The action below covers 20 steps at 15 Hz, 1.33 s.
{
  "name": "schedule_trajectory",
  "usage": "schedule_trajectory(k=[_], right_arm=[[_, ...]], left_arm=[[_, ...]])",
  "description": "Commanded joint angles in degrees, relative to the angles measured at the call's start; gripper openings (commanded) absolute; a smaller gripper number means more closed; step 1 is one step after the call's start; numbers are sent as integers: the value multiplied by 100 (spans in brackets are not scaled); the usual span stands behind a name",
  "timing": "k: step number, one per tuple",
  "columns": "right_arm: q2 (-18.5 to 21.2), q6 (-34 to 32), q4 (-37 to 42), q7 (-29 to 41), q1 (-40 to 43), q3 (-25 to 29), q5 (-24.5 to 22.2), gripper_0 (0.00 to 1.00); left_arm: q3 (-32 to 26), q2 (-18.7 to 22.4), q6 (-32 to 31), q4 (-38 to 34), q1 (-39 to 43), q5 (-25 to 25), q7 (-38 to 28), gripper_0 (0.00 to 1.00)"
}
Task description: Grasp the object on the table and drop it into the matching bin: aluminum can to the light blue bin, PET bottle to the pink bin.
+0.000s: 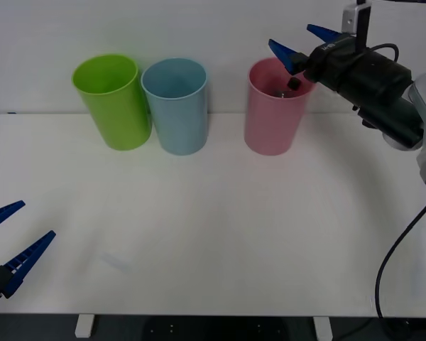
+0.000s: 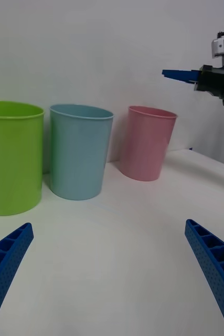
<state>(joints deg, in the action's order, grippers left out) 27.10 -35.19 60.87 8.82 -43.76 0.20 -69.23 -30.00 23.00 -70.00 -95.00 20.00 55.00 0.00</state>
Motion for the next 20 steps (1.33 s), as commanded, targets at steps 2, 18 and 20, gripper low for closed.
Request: schedule_trajectory(k=[2, 18, 20], right_arm=[[235, -120, 830, 23, 693, 6, 226, 100], [727, -2633, 2640, -293, 3514, 1588, 665, 100], [727, -2897, 2640, -390, 3760, 1746, 683, 100]], left_arm=[[0, 0, 0, 0, 0, 0, 0, 100], [0, 0, 0, 0, 0, 0, 0, 100], [0, 0, 0, 0, 0, 0, 0, 100]])
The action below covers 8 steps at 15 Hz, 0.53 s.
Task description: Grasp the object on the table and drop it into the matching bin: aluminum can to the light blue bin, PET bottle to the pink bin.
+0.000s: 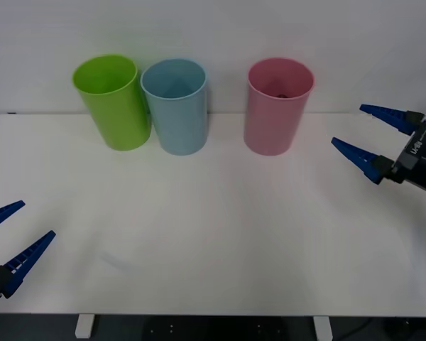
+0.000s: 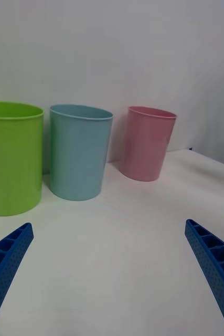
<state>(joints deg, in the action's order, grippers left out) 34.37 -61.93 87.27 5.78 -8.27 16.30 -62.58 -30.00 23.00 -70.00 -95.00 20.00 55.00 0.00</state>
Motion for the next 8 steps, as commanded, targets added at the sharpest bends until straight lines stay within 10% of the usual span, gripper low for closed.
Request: schedule_trajectory(k=[1, 8], right_arm=[[0, -311, 10, -165, 326, 207, 17, 100], [0, -329, 405, -886, 1301, 321, 96, 100]], left_arm=[[0, 0, 0, 0, 0, 0, 0, 100], [0, 0, 0, 0, 0, 0, 0, 100]])
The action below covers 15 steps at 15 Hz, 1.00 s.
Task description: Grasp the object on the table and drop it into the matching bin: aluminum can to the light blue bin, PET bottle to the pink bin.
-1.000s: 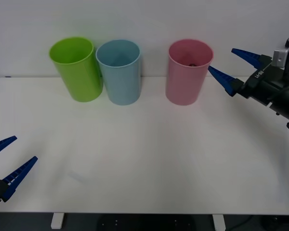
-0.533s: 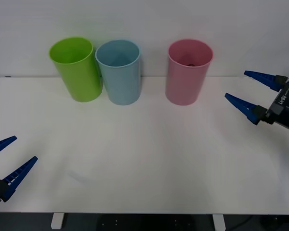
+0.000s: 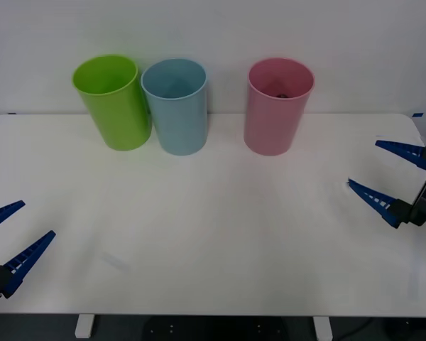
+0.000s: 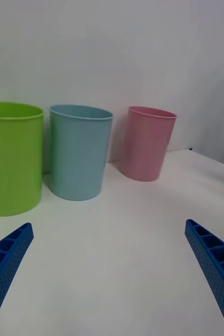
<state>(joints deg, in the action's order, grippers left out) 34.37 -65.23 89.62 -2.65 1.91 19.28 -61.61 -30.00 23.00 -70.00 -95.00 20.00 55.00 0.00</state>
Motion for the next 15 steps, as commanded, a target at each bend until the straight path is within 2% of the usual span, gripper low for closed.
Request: schedule_trajectory(k=[1, 8, 15], right_arm=[[0, 2, 284, -52, 451, 23, -9, 100], [-27, 2, 1066, -25, 1418, -3, 185, 100], [-18, -7, 1101, -52, 1699, -3, 211, 100]], left_arm=[[0, 0, 0, 0, 0, 0, 0, 100], [0, 0, 0, 0, 0, 0, 0, 100], [0, 0, 0, 0, 0, 0, 0, 100]])
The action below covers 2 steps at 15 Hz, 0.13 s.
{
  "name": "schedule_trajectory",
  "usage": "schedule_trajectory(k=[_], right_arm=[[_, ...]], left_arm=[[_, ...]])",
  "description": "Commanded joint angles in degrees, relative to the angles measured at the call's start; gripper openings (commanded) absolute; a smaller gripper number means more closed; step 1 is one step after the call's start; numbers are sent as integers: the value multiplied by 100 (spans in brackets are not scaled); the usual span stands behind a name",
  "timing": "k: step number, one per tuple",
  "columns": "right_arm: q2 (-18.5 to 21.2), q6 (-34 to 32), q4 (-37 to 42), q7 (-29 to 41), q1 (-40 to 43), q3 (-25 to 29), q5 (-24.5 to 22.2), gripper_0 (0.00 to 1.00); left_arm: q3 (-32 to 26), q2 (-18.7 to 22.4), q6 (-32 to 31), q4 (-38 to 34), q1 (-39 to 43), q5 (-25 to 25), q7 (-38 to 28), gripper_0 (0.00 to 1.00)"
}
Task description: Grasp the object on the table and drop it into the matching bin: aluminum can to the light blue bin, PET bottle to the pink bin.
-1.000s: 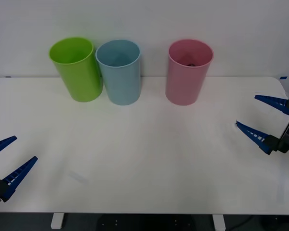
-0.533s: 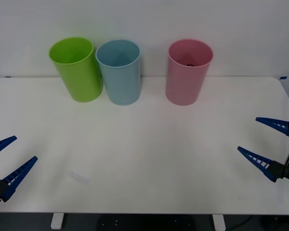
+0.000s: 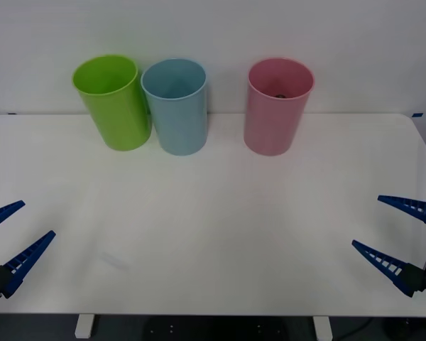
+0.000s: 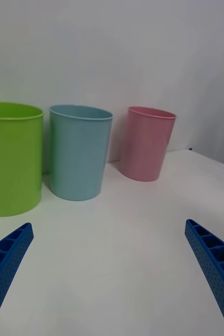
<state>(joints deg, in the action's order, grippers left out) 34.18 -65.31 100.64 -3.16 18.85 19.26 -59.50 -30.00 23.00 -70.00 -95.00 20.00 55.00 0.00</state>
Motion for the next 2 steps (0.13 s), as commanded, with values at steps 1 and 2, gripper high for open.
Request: schedule_trajectory(k=[1, 2], right_arm=[[1, 0, -1, 0, 4, -1, 0, 100], [1, 0, -1, 0, 4, -1, 0, 100]], left_arm=[[0, 0, 0, 0, 0, 0, 0, 100], [0, 0, 0, 0, 0, 0, 0, 100]])
